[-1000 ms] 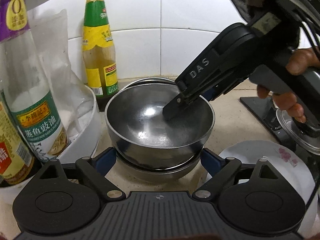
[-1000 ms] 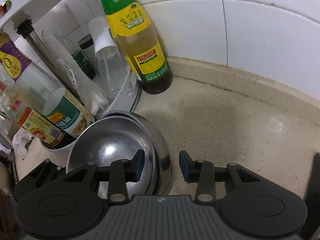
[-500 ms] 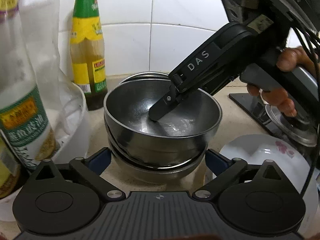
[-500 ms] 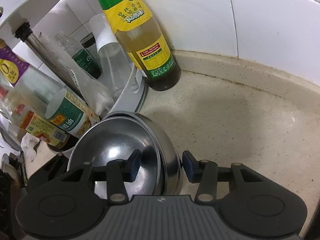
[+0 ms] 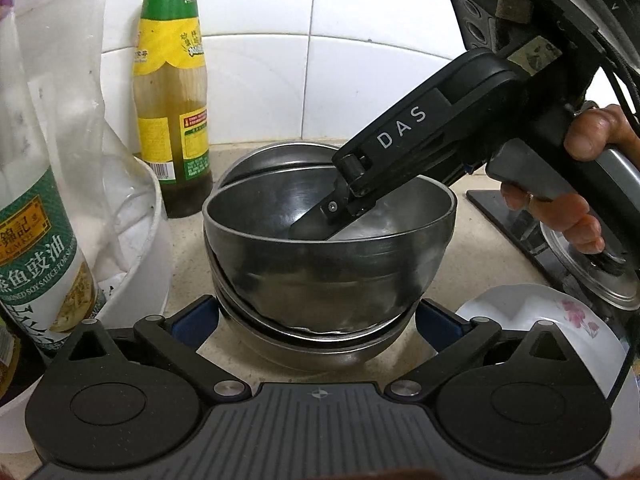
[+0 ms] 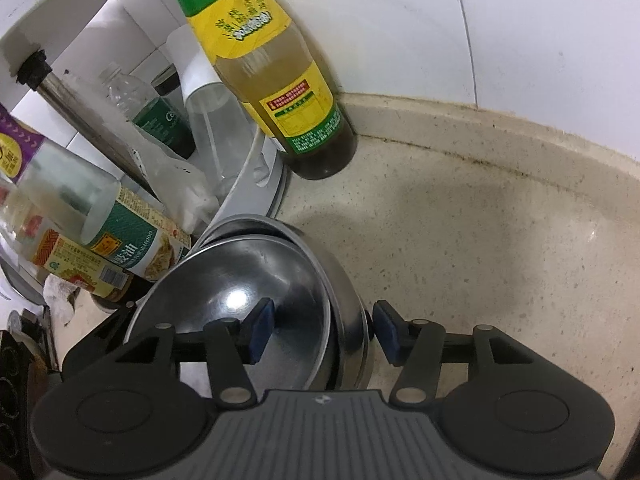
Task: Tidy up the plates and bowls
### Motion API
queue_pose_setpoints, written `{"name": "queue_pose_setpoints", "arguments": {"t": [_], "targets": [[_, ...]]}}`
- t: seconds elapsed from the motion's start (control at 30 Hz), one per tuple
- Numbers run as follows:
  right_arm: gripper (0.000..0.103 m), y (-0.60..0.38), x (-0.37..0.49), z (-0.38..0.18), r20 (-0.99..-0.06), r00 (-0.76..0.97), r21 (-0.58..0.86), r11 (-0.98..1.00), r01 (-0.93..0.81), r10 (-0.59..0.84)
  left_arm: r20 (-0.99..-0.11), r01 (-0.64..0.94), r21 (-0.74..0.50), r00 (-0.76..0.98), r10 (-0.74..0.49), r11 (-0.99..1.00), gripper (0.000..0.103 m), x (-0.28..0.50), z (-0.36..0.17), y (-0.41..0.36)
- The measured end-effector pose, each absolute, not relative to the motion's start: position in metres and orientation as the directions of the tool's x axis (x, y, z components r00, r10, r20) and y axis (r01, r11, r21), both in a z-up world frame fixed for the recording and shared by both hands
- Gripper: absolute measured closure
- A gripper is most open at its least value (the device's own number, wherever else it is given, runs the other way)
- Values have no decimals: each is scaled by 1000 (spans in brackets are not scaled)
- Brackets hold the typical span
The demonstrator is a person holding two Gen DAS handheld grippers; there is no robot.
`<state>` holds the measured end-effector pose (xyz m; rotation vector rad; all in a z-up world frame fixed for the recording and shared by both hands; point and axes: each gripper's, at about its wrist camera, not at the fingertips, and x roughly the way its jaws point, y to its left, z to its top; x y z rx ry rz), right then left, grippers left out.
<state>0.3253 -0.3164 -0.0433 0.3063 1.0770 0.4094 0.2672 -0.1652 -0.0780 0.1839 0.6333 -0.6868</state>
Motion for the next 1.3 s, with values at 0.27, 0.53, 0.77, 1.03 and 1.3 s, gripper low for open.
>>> {"name": "queue_pose_setpoints", "arguments": {"t": [0.27,0.53,0.77,1.03,1.3], "targets": [[51,-319,320,-43,-783,418,440,885,-150,460,-617,615,-45,603,-506,787,0,265,-74,-172],[52,-326,315,-41,-776,426,457,880,-129,465,-614,621,-41,603,-510,783,0,264,-70,-175],[52,-331,306,-29,-757,465,449,882,-141,460,-583,626,-23,625,-519,780,0,259,-57,-177],[52,-337,281,-5,-734,506,438,885,-157,453,-539,640,15,652,-533,768,0,238,-39,-181],[52,-347,230,17,-719,551,422,896,-137,423,-504,679,32,645,-574,733,0,194,-22,-184]]}}
